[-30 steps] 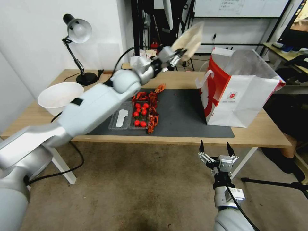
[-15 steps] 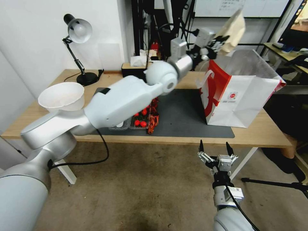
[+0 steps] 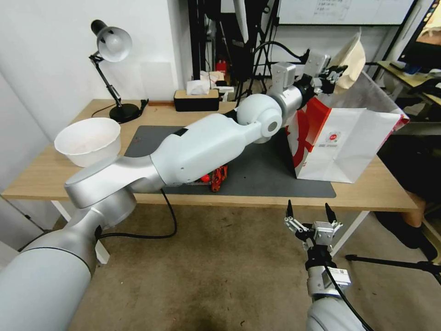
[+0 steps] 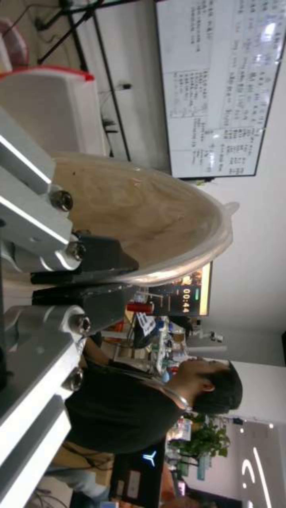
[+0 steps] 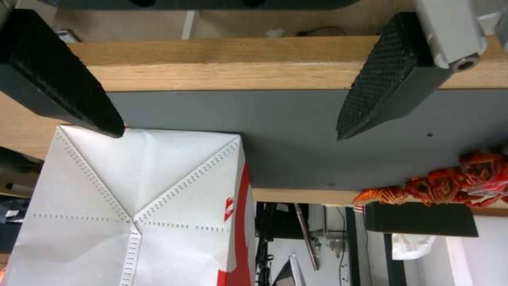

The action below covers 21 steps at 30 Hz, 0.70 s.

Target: Pick up the trash from the table and place it into the takeout bag.

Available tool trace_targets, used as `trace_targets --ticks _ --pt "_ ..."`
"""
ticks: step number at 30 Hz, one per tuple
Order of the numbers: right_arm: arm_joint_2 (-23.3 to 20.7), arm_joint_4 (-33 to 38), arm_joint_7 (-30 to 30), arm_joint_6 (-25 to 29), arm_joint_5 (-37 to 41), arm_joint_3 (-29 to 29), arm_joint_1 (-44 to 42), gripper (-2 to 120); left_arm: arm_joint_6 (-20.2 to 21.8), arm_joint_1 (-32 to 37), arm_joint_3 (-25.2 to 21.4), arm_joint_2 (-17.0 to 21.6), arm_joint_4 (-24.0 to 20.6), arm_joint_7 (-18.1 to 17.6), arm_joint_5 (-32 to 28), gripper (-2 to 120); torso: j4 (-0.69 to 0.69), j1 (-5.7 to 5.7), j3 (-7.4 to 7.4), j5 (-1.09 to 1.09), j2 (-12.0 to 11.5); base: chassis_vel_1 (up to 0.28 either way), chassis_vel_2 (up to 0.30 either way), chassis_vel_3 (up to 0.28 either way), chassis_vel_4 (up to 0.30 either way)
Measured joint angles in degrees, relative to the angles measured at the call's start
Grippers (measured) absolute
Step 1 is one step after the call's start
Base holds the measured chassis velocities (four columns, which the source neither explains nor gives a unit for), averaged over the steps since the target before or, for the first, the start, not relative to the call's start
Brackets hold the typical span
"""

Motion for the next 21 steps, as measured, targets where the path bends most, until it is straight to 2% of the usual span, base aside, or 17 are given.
trace_targets --ticks 9,16,17,20,21 --pt "0.00 -0.14 0.01 0.01 0.00 -0.15 0.22 100 0.82 0.40 0.49 -1.89 1.31 -0.47 -1.23 2 -0.01 0.00 0.00 0.00 0.00 0.000 0.000 0.000 0.000" --pt "-0.09 -0.32 0.05 0.06 0.04 -0.13 0.29 100 0.66 0.47 0.19 -2.81 2.95 -0.21 -0.27 31 -0.01 0.00 0.00 0.00 0.00 0.000 0.000 0.000 0.000" --pt "-0.09 -0.32 0.05 0.06 0.04 -0.13 0.29 100 0.66 0.47 0.19 -2.81 2.95 -0.21 -0.27 31 -0.01 0.00 0.00 0.00 0.00 0.000 0.000 0.000 0.000" --pt "-0.16 -0.34 0.06 0.07 0.06 -0.13 0.33 100 0.17 0.74 -1.40 -2.79 2.56 -0.28 0.49 45 -0.01 0.00 0.00 0.00 0.00 0.000 0.000 0.000 0.000" --pt "-0.16 -0.34 0.06 0.07 0.06 -0.13 0.33 100 0.17 0.74 -1.40 -2.79 2.56 -0.28 0.49 45 -0.01 0.00 0.00 0.00 0.00 0.000 0.000 0.000 0.000"
